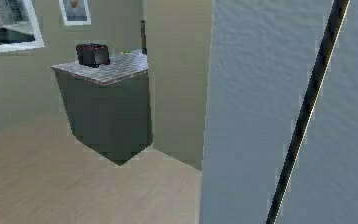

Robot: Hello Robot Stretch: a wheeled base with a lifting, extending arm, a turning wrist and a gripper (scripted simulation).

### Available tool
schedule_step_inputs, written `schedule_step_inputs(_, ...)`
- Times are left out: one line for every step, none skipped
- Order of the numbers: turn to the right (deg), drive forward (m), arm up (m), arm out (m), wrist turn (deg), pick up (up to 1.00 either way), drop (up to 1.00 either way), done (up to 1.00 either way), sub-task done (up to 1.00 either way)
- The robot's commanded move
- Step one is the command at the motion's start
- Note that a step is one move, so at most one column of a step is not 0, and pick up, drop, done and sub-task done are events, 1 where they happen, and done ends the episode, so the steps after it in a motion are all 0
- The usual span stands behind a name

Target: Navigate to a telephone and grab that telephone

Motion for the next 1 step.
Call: schedule_step_inputs(-45.0,0.0,0.0,0.0,0.0,0.0,0.0,0.0,0.0)
